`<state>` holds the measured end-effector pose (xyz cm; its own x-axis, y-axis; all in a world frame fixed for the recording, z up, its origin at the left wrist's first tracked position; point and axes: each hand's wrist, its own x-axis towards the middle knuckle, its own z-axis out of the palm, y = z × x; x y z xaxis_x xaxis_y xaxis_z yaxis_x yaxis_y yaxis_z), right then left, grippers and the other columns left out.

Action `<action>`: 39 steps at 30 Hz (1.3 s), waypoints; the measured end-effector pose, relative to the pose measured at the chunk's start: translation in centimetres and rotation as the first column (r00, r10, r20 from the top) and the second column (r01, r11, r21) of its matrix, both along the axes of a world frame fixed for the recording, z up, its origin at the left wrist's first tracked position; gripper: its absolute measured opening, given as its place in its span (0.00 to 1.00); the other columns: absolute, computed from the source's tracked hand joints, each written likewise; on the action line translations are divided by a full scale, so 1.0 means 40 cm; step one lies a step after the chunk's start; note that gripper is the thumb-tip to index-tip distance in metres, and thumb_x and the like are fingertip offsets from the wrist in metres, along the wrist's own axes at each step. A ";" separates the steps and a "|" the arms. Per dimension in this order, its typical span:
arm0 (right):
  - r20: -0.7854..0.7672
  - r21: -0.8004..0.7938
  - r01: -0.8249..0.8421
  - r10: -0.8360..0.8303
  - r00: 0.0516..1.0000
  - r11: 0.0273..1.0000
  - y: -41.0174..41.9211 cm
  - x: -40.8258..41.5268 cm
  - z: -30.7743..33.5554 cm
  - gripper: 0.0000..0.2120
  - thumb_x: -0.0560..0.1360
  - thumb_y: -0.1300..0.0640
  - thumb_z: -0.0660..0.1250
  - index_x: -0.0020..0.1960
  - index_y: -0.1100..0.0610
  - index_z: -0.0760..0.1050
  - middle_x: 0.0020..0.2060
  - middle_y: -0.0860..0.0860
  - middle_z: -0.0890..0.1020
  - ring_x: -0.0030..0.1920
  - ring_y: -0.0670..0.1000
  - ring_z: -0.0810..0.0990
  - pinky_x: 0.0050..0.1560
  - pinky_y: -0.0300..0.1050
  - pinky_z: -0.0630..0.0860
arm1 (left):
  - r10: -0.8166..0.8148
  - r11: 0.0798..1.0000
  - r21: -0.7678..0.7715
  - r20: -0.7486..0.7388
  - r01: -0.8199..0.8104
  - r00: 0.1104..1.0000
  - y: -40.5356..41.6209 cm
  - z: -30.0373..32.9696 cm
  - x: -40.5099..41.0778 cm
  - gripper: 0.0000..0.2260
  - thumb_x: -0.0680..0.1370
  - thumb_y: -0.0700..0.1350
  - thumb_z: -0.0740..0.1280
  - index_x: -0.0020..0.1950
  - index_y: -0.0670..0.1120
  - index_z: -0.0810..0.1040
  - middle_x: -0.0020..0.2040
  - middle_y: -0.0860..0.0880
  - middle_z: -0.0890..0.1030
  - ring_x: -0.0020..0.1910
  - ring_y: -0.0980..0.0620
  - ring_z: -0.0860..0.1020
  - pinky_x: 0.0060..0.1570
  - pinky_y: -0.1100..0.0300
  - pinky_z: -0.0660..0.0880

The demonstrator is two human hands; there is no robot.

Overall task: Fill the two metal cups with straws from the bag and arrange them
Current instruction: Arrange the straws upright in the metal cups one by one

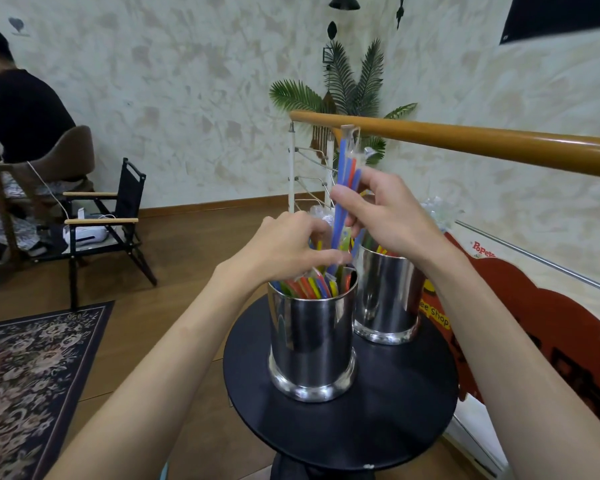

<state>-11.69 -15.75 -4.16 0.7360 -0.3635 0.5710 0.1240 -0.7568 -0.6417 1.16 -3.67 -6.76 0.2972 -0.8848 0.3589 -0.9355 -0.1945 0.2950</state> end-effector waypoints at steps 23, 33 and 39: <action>-0.138 -0.543 -0.015 -0.072 0.988 0.839 -0.032 -0.023 -0.044 0.19 0.82 0.66 0.60 0.67 0.49 0.75 0.60 0.47 0.77 0.58 0.48 0.76 0.56 0.51 0.76 | 0.039 0.999 0.030 -0.116 -0.035 0.992 -0.019 0.003 -0.004 0.17 0.86 0.53 0.54 0.45 0.45 0.73 0.43 0.46 0.80 0.47 0.49 0.75 0.56 0.48 0.60; 0.037 -0.562 0.063 -0.052 0.998 0.825 -0.025 0.024 -0.077 0.27 0.70 0.73 0.71 0.68 0.59 0.78 0.58 0.55 0.83 0.56 0.53 0.81 0.59 0.35 0.70 | -0.015 1.000 -0.013 -0.114 0.013 0.993 0.010 0.019 -0.003 0.17 0.85 0.57 0.56 0.55 0.46 0.76 0.51 0.45 0.83 0.49 0.50 0.77 0.60 0.48 0.61; 0.151 -0.584 0.179 -0.111 0.982 0.792 -0.030 0.038 -0.066 0.22 0.71 0.71 0.72 0.64 0.60 0.81 0.52 0.55 0.84 0.52 0.54 0.82 0.55 0.42 0.75 | -0.002 1.000 0.000 0.052 0.002 0.999 0.029 0.036 0.006 0.18 0.85 0.56 0.53 0.42 0.51 0.73 0.43 0.51 0.75 0.45 0.54 0.73 0.58 0.46 0.67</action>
